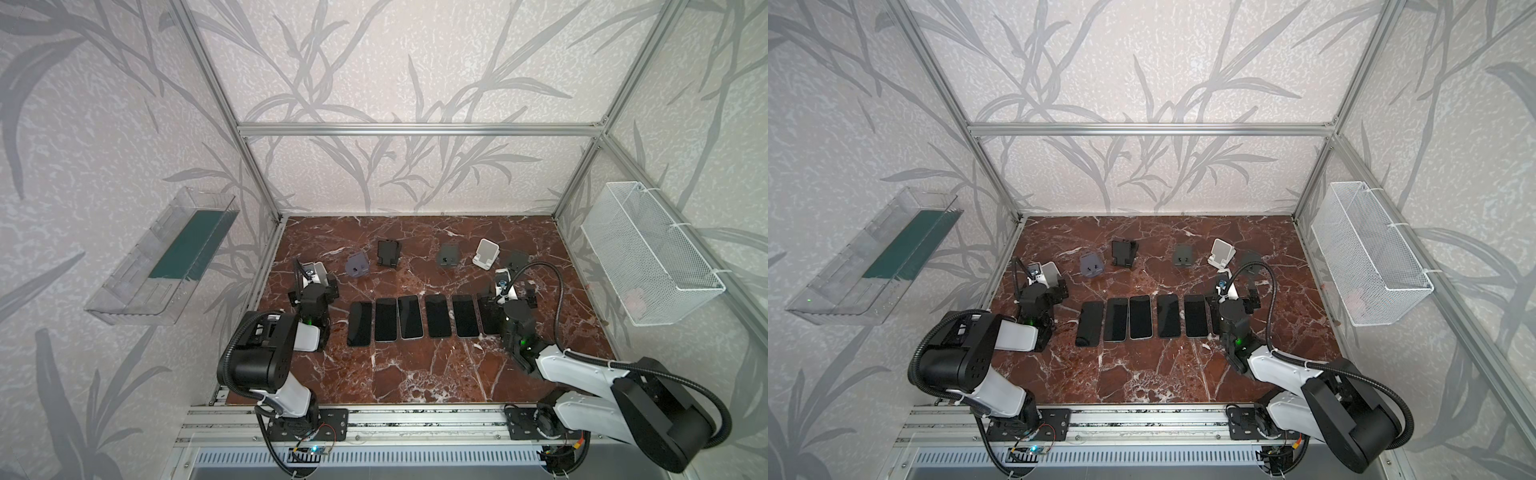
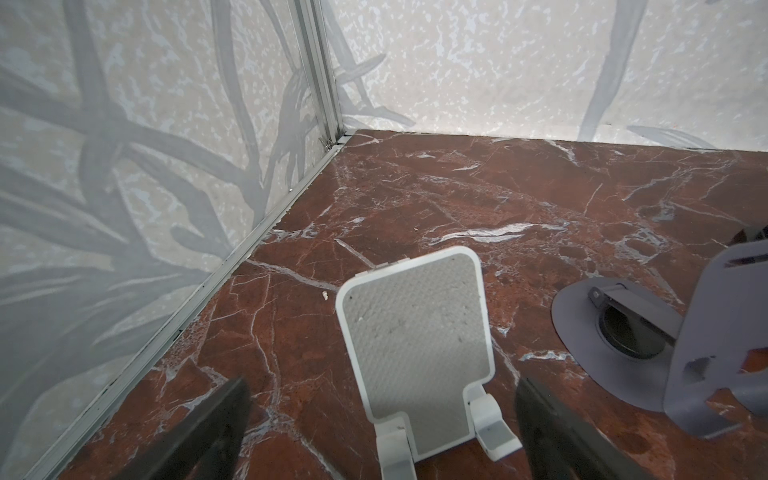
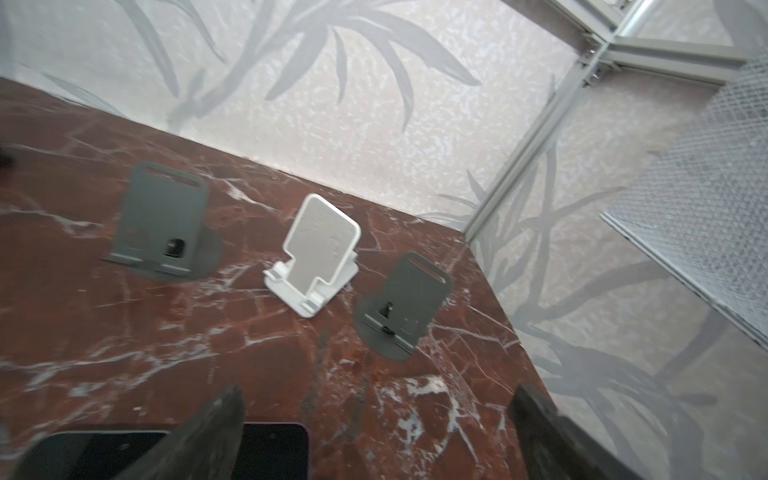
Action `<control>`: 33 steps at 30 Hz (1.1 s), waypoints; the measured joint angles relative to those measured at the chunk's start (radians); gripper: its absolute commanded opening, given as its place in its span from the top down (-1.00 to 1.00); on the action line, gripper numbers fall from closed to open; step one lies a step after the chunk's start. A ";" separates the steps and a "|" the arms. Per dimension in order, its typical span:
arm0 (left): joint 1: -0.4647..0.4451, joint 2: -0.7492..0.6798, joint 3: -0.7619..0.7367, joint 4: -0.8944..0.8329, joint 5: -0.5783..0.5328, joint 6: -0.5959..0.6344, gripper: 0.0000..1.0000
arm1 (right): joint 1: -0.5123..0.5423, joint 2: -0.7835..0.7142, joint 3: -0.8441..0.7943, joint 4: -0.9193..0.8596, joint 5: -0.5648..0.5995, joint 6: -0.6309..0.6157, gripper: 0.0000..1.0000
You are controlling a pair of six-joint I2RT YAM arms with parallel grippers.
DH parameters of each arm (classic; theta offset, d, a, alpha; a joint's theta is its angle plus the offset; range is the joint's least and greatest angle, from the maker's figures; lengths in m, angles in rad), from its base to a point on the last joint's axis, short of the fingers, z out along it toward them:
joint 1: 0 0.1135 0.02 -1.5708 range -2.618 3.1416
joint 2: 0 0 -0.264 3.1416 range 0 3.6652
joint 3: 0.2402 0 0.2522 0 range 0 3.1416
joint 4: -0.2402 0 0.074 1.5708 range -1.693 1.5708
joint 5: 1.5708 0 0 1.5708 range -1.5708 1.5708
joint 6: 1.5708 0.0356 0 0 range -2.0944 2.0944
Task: Remove the phone from the phone stand
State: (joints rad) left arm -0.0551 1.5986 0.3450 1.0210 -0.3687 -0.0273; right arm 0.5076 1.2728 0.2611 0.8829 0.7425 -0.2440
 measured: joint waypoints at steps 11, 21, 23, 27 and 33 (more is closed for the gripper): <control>0.000 0.000 0.000 0.000 -0.001 0.000 -0.98 | -0.108 0.365 -0.048 0.404 -0.119 -0.047 -0.98; 0.000 0.000 0.000 0.000 -0.001 0.000 -0.98 | -0.209 0.320 0.003 0.346 -0.279 -0.003 -0.98; 0.000 0.000 0.000 0.000 -0.001 0.000 -0.98 | -0.257 0.302 0.021 0.300 -0.348 0.031 -0.98; 0.000 0.000 0.000 0.000 -0.001 0.000 -0.98 | -0.323 0.320 0.037 0.273 -0.418 0.095 -0.98; 0.000 0.000 0.000 0.000 -0.001 0.000 -0.98 | -0.324 0.329 0.056 0.214 -0.434 0.133 -0.98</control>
State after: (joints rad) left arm -0.0551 1.5986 0.3450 1.0210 -0.3698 -0.0273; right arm 0.1833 1.6020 0.3168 1.0966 0.3088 -0.1112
